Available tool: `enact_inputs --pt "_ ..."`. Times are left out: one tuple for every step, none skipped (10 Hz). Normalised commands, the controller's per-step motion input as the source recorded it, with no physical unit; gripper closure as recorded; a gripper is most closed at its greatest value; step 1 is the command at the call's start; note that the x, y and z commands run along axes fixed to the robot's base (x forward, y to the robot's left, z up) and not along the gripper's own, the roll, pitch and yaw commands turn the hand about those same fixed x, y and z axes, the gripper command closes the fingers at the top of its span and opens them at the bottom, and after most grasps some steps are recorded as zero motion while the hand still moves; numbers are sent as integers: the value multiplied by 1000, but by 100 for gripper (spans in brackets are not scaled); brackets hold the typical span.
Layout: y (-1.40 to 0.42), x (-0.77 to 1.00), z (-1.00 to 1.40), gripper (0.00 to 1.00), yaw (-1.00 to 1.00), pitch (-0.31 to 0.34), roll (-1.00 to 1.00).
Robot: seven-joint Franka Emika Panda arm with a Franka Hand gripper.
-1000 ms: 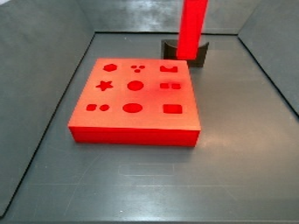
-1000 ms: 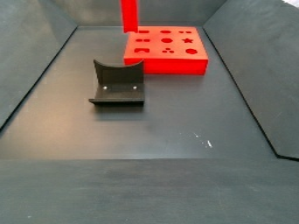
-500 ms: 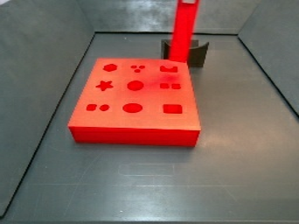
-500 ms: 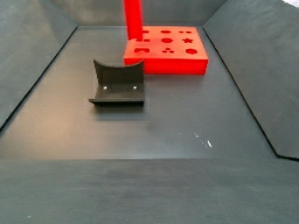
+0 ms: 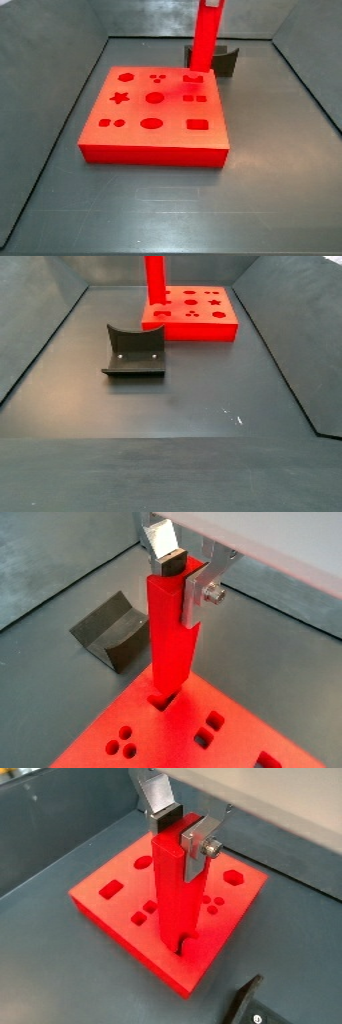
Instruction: Insert the arch object.
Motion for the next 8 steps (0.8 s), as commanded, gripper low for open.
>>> enact_inputs --pt "60 280 -163 100 186 69 90" --pt "89 103 -263 100 106 39 93" --pt "23 -57 -303 100 260 4 123" --pt "0 -103 0 100 343 0 103" --pt "-66 0 103 100 254 0 153" --pt "-74 0 89 100 260 0 180" --pt "-43 -46 0 100 369 0 179" --pt "-37 -3 0 100 151 0 123"
